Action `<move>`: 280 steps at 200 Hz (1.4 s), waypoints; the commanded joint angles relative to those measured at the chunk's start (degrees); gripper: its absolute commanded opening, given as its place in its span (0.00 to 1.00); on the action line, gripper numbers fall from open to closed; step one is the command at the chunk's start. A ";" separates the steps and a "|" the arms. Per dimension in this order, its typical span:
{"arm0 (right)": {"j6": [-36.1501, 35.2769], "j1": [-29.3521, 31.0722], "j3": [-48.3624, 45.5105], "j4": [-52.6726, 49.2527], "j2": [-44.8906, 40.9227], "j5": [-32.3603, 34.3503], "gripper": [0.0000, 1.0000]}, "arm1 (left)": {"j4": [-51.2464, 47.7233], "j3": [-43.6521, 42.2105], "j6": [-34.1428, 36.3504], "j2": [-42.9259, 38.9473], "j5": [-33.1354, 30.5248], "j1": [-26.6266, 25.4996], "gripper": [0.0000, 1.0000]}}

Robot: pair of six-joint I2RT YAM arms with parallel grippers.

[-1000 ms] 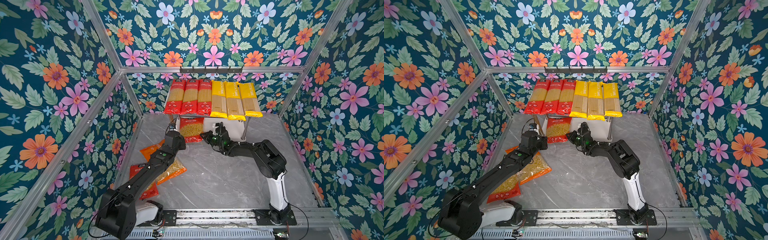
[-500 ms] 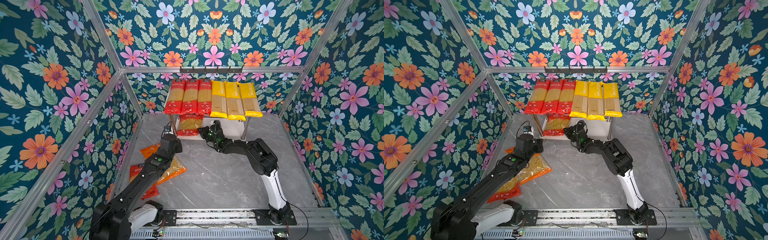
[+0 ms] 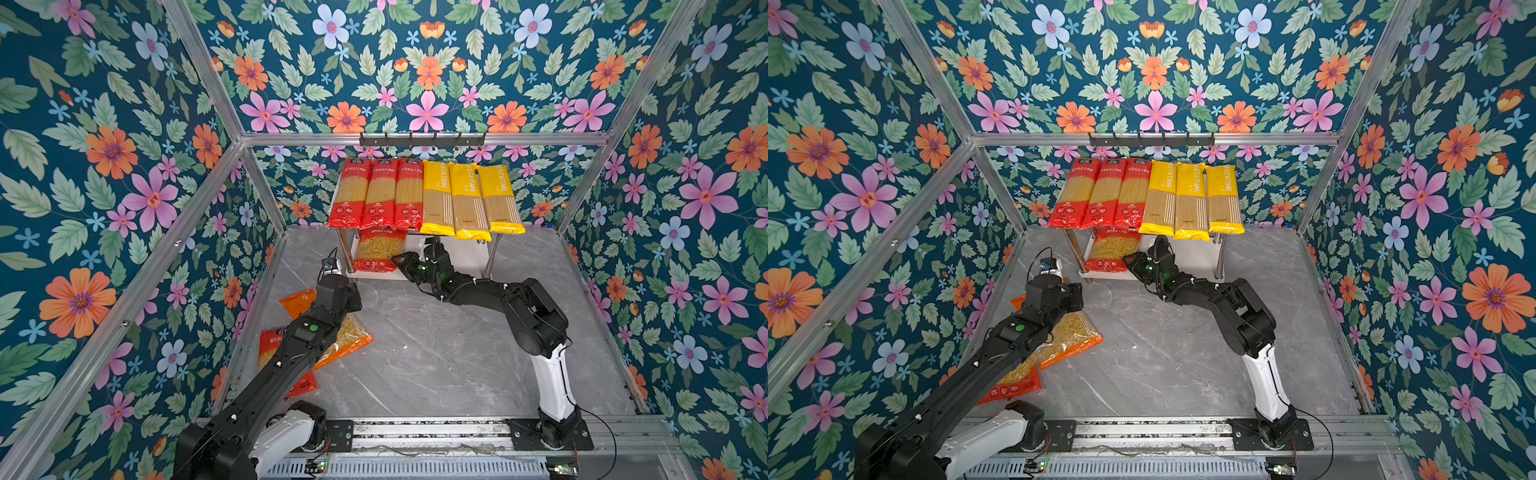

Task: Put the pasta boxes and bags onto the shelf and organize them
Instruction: 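Move both grippers to the orange PASTATIME bag on the table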

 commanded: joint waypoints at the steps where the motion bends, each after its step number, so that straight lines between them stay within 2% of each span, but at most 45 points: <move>1: -1.96 0.45 -4.61 -0.63 -3.75 -2.10 0.44 | -2.82 -1.19 -1.64 -1.79 0.28 0.20 0.49; 45: -5.30 3.96 -13.93 -3.66 -10.99 -1.18 0.48 | -6.37 -5.63 -4.78 -6.36 -2.37 0.73 0.57; 87: -11.49 11.41 -11.91 -12.06 -10.14 -0.88 0.55 | -9.37 -8.45 -8.45 -9.19 -6.15 3.83 0.69; 107: -13.91 15.00 -8.13 -15.77 -6.58 -1.90 0.59 | -10.37 -10.34 -10.08 -10.84 -6.43 9.27 0.75; 127: -17.51 17.38 -2.44 -22.11 -2.74 -1.92 0.63 | -10.10 -12.14 -10.13 -12.52 -3.44 17.86 0.79; 173: -25.63 18.09 12.43 -37.88 6.22 -0.31 0.68 | -6.39 -14.29 -13.25 -9.98 2.55 34.84 0.81; 193: -27.89 18.75 18.25 -41.65 10.10 -2.27 0.68 | -3.98 -16.27 -15.21 -8.16 3.20 39.15 0.81; 211: -29.42 19.71 22.42 -43.83 13.05 -3.34 0.67 | -2.23 -18.48 -17.41 -7.23 3.67 39.94 0.80; 226: -30.43 20.52 25.74 -45.33 15.01 -3.96 0.66 | -0.97 -20.09 -18.23 -7.25 4.17 39.94 0.78; 241: -30.95 20.60 28.09 -46.78 16.52 -3.95 0.59 | 0.01 -21.39 -18.26 -7.05 4.12 39.94 0.78; 280: -33.76 20.64 28.00 -48.66 15.67 -2.17 0.30 | 2.40 -23.34 -17.77 -6.29 9.30 38.72 0.74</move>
